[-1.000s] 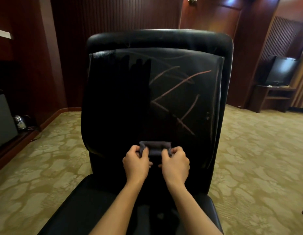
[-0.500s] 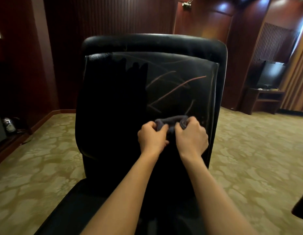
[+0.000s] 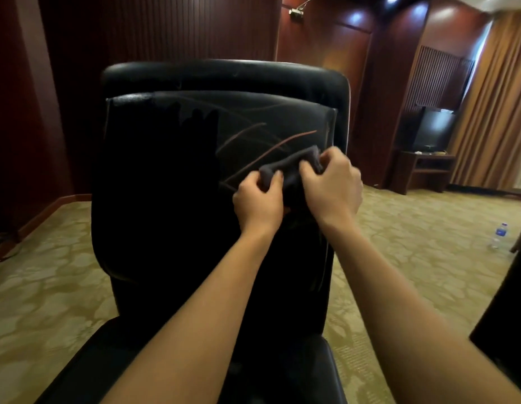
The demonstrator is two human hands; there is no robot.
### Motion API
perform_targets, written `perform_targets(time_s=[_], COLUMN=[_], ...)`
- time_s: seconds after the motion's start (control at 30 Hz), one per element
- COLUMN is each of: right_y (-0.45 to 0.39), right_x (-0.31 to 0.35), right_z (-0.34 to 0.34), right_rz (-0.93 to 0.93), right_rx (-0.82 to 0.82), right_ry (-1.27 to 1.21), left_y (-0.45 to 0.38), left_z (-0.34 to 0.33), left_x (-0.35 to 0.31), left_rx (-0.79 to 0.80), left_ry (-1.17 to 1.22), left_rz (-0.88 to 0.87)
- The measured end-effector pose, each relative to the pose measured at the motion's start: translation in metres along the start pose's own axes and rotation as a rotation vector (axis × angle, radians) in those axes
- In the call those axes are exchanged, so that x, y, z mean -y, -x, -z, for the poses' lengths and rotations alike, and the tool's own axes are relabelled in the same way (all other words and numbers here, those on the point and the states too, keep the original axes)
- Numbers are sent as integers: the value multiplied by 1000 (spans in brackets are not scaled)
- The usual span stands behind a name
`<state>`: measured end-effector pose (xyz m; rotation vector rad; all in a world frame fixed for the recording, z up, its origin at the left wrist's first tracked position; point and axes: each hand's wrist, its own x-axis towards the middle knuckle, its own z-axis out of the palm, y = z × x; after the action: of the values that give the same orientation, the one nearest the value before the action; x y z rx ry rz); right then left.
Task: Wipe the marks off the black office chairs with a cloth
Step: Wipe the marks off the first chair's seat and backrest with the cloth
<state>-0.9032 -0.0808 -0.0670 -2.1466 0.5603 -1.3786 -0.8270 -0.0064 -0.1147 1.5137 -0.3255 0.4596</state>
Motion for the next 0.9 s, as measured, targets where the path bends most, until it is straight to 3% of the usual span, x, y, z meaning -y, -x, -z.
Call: perform_targets(time_s=[0.2, 0.33, 0.53, 0.73, 0.9], right_y=[-10, 45, 102, 1, -95], right_x=[-36, -72, -107, -52, -7], right_z=[-13, -24, -21, 20, 37], right_rz=[3, 17, -74, 55, 59], right_rx=[11, -17, 90, -47, 10], right_ry=[127, 93, -17, -136, -44], left_y=[-4, 38, 95, 29, -28], left_z=[-16, -7, 17, -15, -51], left_x=[-9, 37, 68, -12, -88], left_rx=[164, 125, 170, 113, 160], left_ry=[-107, -185, -165, -25, 94], left_rz=[53, 5, 44, -94, 29])
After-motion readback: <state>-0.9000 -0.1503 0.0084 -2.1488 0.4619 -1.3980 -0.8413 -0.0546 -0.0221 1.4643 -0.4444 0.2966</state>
